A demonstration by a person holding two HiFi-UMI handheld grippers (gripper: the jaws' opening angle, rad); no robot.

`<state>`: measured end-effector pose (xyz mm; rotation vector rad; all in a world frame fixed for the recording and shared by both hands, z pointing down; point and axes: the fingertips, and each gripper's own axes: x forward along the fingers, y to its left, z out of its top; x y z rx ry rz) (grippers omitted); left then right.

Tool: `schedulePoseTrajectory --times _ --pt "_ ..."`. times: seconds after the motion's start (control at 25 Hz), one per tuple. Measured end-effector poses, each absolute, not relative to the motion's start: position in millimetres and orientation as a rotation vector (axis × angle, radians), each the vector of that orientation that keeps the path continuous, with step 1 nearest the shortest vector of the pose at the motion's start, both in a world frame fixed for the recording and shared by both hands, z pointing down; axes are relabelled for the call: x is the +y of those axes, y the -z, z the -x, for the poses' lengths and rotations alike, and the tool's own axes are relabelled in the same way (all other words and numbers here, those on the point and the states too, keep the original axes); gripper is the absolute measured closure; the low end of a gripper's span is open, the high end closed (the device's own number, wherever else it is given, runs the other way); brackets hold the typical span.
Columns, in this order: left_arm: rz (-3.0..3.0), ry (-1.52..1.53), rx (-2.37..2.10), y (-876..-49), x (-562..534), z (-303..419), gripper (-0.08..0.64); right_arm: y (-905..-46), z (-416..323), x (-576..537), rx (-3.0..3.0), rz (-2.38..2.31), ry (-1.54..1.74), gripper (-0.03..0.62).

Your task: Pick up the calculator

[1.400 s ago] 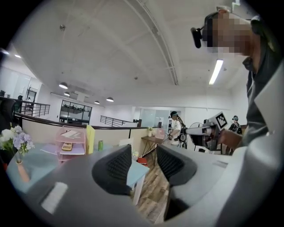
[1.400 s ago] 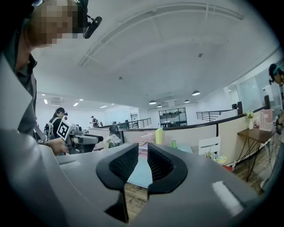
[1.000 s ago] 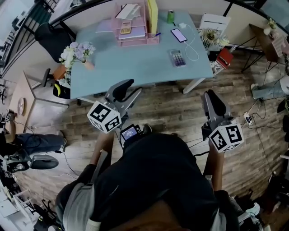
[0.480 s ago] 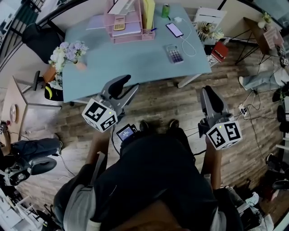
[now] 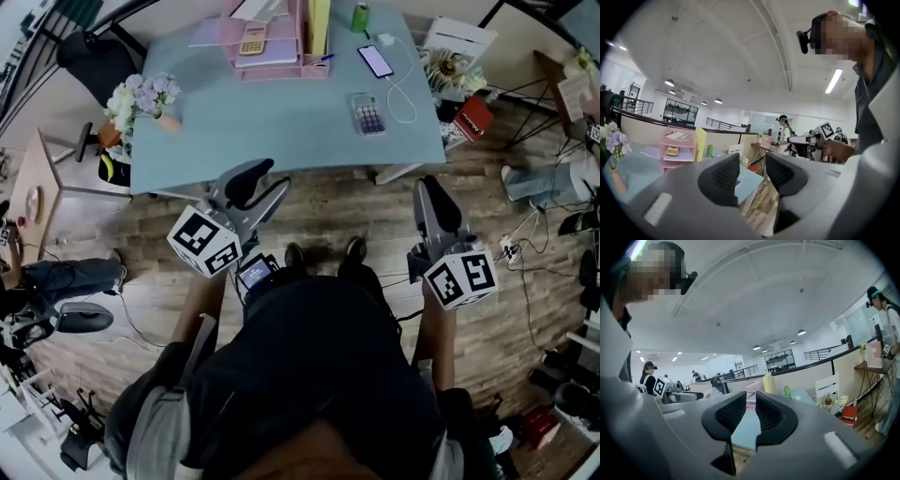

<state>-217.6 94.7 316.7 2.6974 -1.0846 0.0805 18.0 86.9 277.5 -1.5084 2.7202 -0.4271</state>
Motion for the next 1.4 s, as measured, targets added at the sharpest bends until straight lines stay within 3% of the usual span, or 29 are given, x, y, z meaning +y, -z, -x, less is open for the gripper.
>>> schedulePoseTrajectory --times 0.6,1.4 --pt "-2.637 -0.119 -1.301 -298.0 75.8 139.8 0.344 -277.2 -97.9 35.2 2.824 1.274 0.428 0.546" --pt "-2.616 -0.162 -1.363 -293.4 65.1 90.0 0.345 -283.1 -147.0 15.8 2.807 1.221 0.45 0.546"
